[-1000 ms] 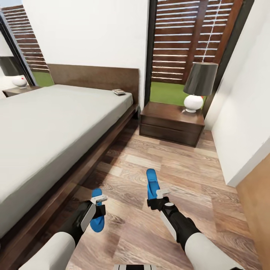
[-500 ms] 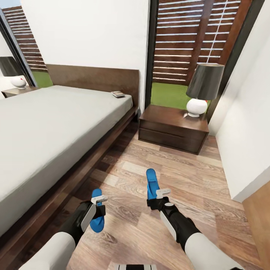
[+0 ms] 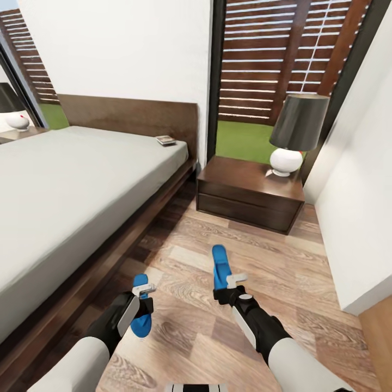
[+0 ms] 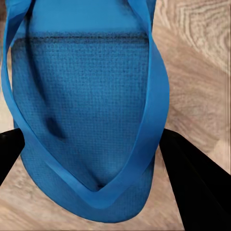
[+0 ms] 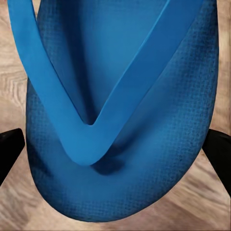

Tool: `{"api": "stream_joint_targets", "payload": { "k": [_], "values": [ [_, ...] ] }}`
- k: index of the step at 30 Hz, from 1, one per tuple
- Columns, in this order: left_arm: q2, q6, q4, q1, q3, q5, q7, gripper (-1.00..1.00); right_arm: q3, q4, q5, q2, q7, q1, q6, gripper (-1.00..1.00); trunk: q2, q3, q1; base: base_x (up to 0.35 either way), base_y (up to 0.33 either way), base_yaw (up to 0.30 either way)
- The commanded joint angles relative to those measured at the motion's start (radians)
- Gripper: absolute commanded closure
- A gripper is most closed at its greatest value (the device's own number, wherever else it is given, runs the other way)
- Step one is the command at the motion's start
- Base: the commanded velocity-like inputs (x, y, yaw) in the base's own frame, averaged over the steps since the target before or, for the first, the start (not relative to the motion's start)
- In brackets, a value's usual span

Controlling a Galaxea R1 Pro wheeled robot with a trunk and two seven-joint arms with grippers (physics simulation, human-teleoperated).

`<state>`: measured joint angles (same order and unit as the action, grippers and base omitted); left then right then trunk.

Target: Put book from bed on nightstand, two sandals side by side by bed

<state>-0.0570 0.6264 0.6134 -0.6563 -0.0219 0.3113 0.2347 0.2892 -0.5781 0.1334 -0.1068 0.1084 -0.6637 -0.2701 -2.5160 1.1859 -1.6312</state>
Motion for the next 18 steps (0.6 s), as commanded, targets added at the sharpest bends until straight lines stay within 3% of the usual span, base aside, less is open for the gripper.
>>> {"api": "stream_joint_targets", "payload": {
  "k": [1, 18],
  "values": [
    [0.000, 0.004, 0.002, 0.000, -0.002, 0.009, 0.008, 1.00, 0.007, -0.002, 0.011, 0.001, 0.008, -0.001, -0.004, 1.00, 0.000, 0.001, 0.000, 0.296, -0.143, 0.000],
    [0.000, 0.004, 0.002, 0.000, -0.002, 0.009, 0.007, 1.00, 0.008, -0.001, 0.011, 0.001, 0.008, -0.001, -0.005, 1.00, 0.000, 0.001, 0.000, 0.277, -0.209, 0.012]
  ]
}}
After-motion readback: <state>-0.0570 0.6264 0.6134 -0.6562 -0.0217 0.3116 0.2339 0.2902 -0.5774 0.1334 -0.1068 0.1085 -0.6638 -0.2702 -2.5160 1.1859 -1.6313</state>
